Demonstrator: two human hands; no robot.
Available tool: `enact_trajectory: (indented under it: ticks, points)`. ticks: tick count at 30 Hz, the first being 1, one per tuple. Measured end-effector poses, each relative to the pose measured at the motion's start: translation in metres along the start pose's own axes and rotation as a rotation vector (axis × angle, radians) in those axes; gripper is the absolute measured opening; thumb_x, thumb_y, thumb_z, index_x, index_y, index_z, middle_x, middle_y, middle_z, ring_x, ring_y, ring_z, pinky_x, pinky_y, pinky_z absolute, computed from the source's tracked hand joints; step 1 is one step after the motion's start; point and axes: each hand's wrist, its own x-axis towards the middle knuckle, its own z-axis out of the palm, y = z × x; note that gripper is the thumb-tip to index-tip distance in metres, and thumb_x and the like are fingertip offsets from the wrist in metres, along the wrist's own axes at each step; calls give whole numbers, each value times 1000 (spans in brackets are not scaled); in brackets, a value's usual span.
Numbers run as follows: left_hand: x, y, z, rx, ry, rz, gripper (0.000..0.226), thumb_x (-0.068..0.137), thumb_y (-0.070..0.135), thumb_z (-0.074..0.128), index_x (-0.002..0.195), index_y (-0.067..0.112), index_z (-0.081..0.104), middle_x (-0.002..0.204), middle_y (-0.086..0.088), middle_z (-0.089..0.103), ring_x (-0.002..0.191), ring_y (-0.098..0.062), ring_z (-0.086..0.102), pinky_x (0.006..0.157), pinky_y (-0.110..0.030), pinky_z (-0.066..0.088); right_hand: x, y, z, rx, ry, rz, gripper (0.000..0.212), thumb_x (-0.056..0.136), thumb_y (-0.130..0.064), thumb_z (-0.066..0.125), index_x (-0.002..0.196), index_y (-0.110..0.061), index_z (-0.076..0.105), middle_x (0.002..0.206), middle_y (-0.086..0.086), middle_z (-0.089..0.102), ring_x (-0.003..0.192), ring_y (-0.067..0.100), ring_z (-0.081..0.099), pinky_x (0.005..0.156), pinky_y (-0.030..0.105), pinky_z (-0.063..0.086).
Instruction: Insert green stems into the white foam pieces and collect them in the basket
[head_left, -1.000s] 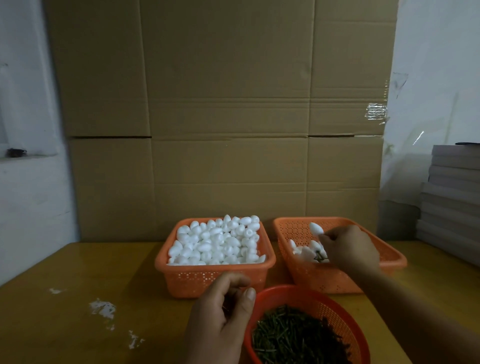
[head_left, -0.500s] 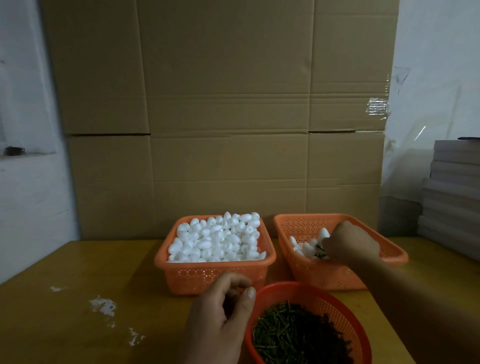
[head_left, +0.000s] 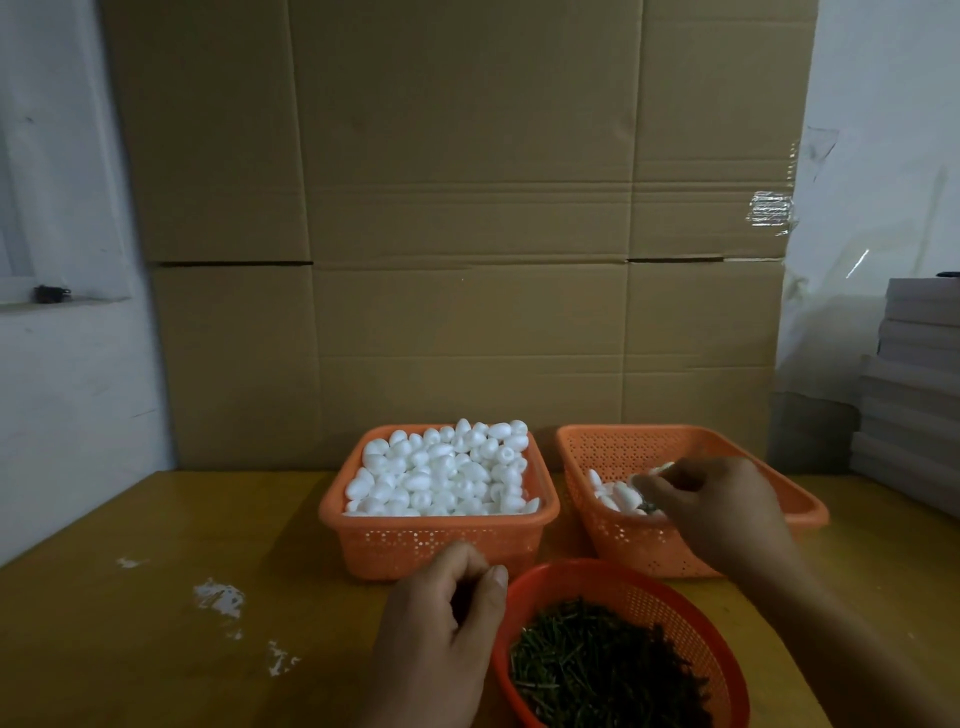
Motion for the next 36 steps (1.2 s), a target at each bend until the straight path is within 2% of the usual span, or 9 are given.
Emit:
enact_trajectory:
  ticks: [3,7,11,15,18,21,25,33,36]
  points:
    - [0,4,-3,23,46,38,32,96,36,57,69,19,50,57,-2,56,54,-10,56,51,-26,39,-36,-12,4,165,-122,-91,27,87,-40,70,64,-25,70,53,-1,63,40,4,49,44,26,38]
    - [8,6,-12,53,57,8,43,89,51,48,59,21,47,52,5,53,52,-6,57,49,-30,41,-62,-19,12,100,-260,-213,36,90,-50,62,68,-23,68,63,2,66,53,11,58,57,35,48]
    - [40,-8,-26,253,83,-11,27,101,28,51,75,22,53,59,12,55,56,2,52,52,-15,38,-73,-21,16,-2,-244,-372,68,85,-74,35,74,-16,68,68,4,65,61,14,61,61,37,48]
    - [100,-25,-39,483,94,-29,16,98,14,50,86,19,58,85,2,66,79,-15,61,74,-39,52,-76,-19,23,-16,-210,-426,69,88,-74,30,80,-18,69,67,1,65,65,13,61,64,36,48]
    - [143,-36,-39,607,62,-43,18,96,10,50,102,19,65,101,-2,69,91,-23,62,73,-32,46,-78,-20,24,-12,-190,-439,68,85,-77,27,78,-23,68,64,-4,64,66,12,61,63,29,45]
    - [172,-48,-36,725,-49,-82,23,94,7,53,108,16,69,106,-4,70,95,-25,65,75,-34,52,-79,-20,24,-22,-189,-434,62,83,-75,29,78,-27,68,65,-7,64,70,10,60,68,28,45]
    - [188,-59,-29,942,-210,-122,22,90,7,59,69,12,54,92,-13,68,87,-31,68,64,-34,48,-81,-20,25,-54,-190,-432,57,82,-72,33,75,-26,67,64,-13,61,72,7,57,69,24,35]
    - [193,-66,-24,1069,-341,-166,14,87,5,64,102,5,65,99,-4,67,91,-21,64,66,-27,42,-82,-20,26,-79,-198,-431,46,88,-65,46,77,-26,68,63,-16,58,73,4,55,70,25,40]
    - [191,-67,-25,1111,-347,-137,10,88,7,65,95,14,61,111,-4,66,101,-21,63,73,-28,46,-82,-20,26,-93,-198,-427,43,89,-63,49,76,-26,67,62,-17,56,73,4,56,69,25,36]
